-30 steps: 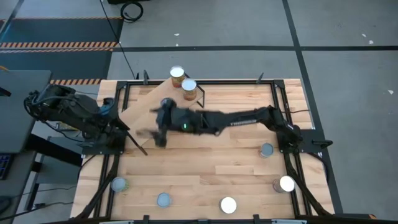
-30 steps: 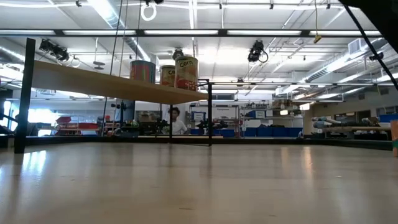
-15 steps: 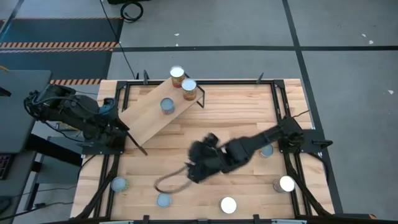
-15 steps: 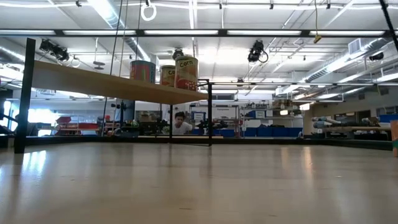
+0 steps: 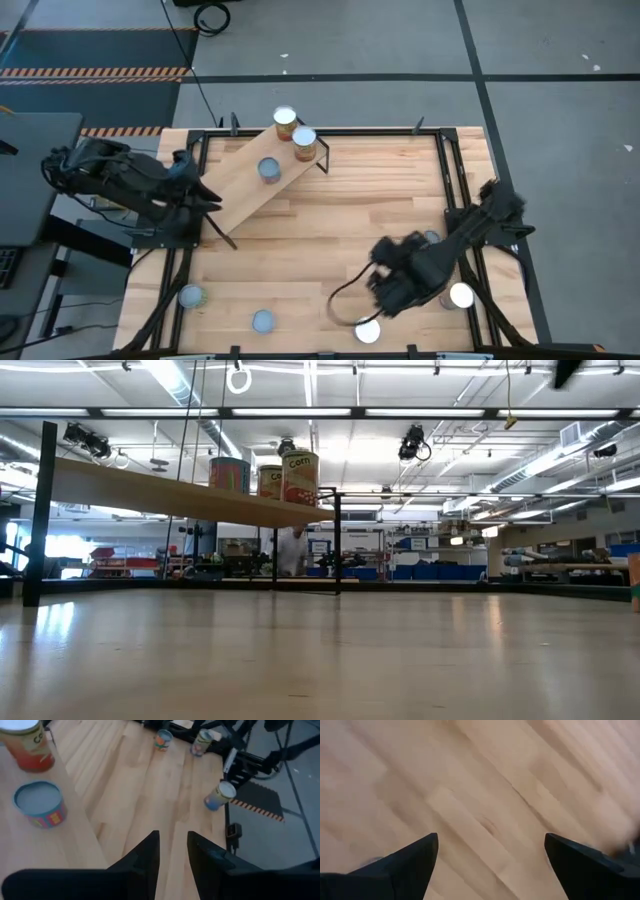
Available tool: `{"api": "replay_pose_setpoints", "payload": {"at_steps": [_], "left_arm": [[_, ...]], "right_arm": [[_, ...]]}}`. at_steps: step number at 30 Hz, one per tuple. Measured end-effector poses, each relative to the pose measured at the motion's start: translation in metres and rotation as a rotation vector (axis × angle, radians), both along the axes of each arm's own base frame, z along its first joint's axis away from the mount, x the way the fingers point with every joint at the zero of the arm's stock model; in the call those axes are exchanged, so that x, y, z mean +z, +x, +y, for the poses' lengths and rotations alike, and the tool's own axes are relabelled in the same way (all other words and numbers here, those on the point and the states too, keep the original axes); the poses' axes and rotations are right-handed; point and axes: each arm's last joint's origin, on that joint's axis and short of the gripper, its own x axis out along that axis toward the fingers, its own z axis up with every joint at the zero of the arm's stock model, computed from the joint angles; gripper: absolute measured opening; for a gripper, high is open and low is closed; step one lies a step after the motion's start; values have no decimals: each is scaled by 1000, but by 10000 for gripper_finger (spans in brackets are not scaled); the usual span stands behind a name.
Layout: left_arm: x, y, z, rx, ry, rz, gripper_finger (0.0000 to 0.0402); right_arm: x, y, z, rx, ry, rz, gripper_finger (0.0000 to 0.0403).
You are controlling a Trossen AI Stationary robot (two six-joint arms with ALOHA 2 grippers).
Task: Pick and place cans onto a shelf
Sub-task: Put the canned oranges on the shelf
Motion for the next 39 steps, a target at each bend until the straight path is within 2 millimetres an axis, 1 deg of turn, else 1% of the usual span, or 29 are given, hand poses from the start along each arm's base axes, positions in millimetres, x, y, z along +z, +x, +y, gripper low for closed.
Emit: {"api": "replay_pose_setpoints", "payload": {"at_steps": [3, 7, 9, 12, 14, 18, 24, 28, 32, 36, 39], "left_arm": [[-2, 6, -2, 22, -9, 15, 105], [-5, 18, -6, 41, -17, 48, 105], [-7, 24, -7, 50, -16, 64, 105], [-10, 32, -10, 50, -4, 90, 105], [-13, 37, -12, 48, 4, 105, 105], [-17, 47, -14, 57, 22, 131, 105], [-19, 58, -18, 59, 26, 134, 105], [-19, 59, -18, 59, 24, 130, 105], [-19, 59, -18, 59, 24, 129, 105], [-19, 59, -18, 56, 27, 128, 105], [-19, 59, -18, 34, 54, 128, 105]], "right_arm": [[-12, -40, -20, -149, 24, 35, 373], [-27, -81, -50, -331, 113, 19, 376], [-35, -95, -62, -368, 166, -7, 382], [-48, -107, -77, -398, 252, -56, 391], [-59, -111, -88, -433, 282, -58, 394], [-82, -119, -101, -523, 289, 18, 395], [-101, -120, -110, -602, 266, 5, 394], [-116, -120, -117, -645, 273, 3, 393], [-126, -121, -122, -683, 272, 13, 393], [-131, -122, -125, -687, 282, 29, 393], [-131, -119, -125, -687, 304, 12, 391]]}}
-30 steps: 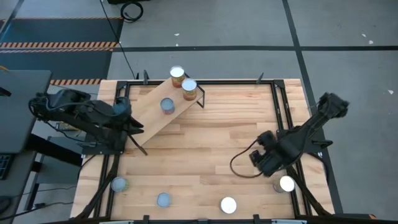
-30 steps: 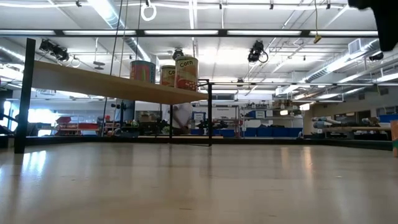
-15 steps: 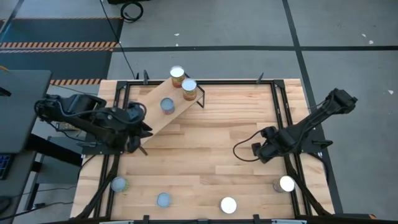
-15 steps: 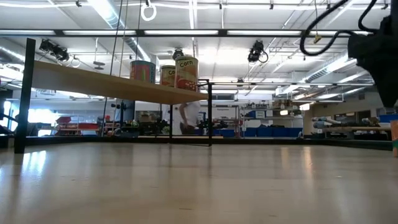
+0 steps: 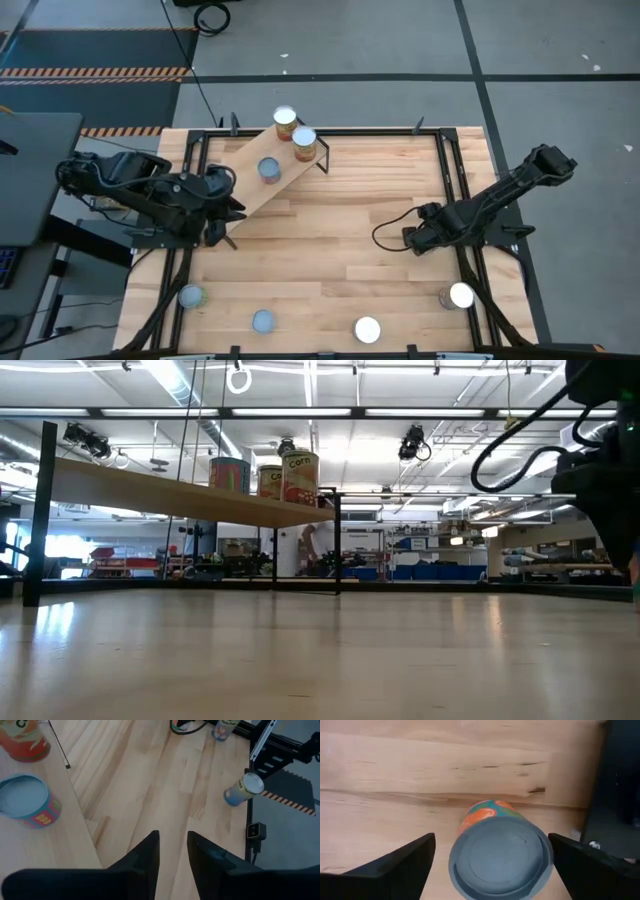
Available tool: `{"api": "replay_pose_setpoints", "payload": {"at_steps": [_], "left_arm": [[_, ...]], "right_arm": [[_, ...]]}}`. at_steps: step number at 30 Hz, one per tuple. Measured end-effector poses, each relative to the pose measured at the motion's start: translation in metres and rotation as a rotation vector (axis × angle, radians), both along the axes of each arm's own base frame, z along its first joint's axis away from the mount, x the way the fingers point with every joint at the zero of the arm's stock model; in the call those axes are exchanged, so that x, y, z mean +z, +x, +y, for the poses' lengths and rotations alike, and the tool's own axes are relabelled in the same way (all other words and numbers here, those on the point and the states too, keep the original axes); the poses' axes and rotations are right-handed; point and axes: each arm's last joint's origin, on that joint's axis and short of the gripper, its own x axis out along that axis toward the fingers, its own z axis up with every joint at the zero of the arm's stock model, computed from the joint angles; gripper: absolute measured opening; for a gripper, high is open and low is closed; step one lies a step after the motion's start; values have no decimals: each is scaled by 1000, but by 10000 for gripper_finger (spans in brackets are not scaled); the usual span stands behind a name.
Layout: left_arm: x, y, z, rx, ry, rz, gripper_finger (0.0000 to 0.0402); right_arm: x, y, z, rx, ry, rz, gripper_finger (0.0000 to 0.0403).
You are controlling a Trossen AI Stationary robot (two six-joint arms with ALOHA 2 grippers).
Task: Pick and place cans onto a shelf
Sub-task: Put the canned oranges on the shelf
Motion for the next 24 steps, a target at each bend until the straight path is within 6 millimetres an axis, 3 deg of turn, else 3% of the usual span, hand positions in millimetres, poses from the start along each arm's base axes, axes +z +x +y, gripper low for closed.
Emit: {"api": "replay_pose_setpoints", "payload": {"at_steps": [12, 19, 24], "left_arm": [[0, 0, 1, -2, 33, -4, 105], [0, 0, 1, -1, 33, -3, 105], [0, 0, 1, -1, 33, -3, 105]], "right_arm": [[-2, 5, 4, -19, 66, -4, 364], [-12, 16, 9, 39, 95, 4, 311], [1, 27, 12, 105, 67, -28, 290]]}}
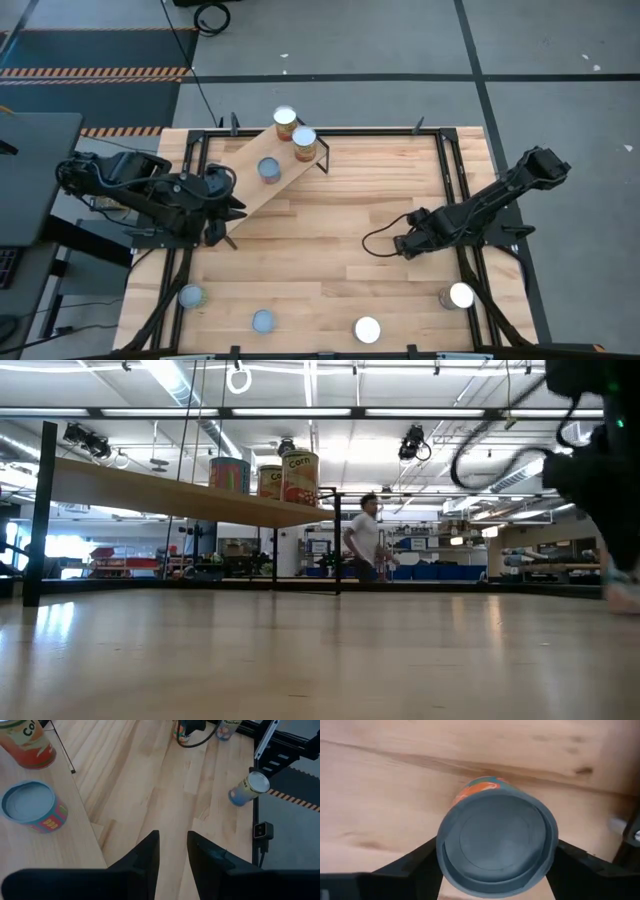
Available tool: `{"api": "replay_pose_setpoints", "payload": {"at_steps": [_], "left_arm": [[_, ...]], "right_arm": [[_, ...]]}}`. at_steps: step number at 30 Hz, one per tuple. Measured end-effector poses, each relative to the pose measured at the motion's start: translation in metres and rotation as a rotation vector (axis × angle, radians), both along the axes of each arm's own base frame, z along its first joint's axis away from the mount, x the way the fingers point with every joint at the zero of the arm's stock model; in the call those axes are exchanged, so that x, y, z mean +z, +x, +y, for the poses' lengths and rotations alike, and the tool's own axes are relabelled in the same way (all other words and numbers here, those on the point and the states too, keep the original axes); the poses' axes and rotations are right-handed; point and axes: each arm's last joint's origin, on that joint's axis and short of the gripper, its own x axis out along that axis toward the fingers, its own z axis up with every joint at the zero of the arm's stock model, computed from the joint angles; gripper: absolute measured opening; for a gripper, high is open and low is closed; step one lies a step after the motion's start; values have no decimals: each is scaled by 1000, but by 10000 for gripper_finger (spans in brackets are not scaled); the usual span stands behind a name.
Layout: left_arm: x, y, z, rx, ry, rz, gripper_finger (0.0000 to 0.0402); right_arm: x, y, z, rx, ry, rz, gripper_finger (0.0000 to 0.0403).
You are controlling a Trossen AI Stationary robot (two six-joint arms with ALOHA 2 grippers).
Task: Pick and place cans onto a shelf
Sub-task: Put the canned oranges on the shelf
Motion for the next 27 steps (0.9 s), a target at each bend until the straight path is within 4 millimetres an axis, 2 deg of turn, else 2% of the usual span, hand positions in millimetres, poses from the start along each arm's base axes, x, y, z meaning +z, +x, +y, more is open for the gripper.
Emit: {"api": "replay_pose_setpoints", "payload": {"at_steps": [3, 7, 14, 17, 20, 24, 27], "left_arm": [[0, 0, 0, -7, 7, 0, 105], [0, 0, 0, -13, 13, -2, 105], [1, 0, 0, -14, 11, -8, 105], [2, -2, 0, -33, -12, -8, 105], [4, -7, -1, -73, -77, -7, 105], [8, -17, 0, -105, -150, -21, 105], [12, -26, 3, -98, -166, -47, 105]], "right_arm": [[25, 16, 0, 73, -39, -80, 290], [69, 51, -3, 175, -114, -208, 290], [129, 138, -14, 416, -221, -274, 290], [145, 173, -22, 533, -268, -281, 290], [158, 198, -29, 629, -311, -298, 290], [167, 224, -33, 770, -398, -318, 290], [166, 239, -36, 861, -474, -309, 289]]}}
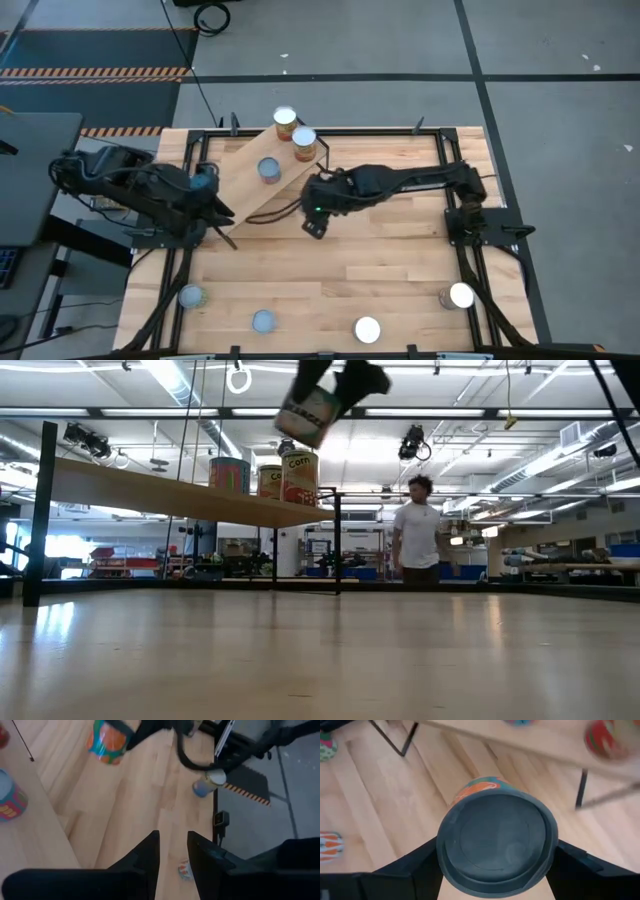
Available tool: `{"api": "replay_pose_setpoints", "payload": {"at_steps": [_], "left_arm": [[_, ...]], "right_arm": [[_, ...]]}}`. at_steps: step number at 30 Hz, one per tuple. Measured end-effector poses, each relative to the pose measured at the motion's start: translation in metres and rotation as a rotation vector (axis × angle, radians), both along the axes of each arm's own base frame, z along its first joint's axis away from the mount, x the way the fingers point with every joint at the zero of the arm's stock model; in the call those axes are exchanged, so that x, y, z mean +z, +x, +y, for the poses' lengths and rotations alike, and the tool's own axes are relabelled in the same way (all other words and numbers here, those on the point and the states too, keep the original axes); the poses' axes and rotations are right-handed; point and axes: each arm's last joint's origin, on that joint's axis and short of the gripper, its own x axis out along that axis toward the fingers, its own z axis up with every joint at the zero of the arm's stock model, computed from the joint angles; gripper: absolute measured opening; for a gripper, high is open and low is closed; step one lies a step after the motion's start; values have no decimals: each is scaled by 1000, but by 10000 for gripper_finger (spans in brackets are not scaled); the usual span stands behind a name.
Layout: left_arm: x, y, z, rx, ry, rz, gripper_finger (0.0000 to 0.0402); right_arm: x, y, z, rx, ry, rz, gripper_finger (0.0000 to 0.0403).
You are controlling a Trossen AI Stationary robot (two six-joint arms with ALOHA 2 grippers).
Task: Pick and place cans onto a shelf
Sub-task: Put the canned oranges on the shelf
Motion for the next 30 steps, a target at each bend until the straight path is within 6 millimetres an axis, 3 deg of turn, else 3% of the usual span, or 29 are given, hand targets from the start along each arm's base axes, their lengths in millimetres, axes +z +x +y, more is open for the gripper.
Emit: {"api": "replay_pose_setpoints", "payload": {"at_steps": [11, 15, 25, 30], "left_arm": [[11, -25, 11, 82, 0, -109, 105], [14, -27, 13, 101, -12, -140, 105], [15, -28, 19, 143, -14, -156, 105], [15, -28, 19, 144, -14, -156, 105]], "right_arm": [[-35, 49, -32, 71, -160, -69, 289], [-45, 55, -46, 30, -156, -61, 289], [-40, 59, -62, -4, -146, -134, 289], [-49, 63, -67, -11, -137, -158, 322]]}}
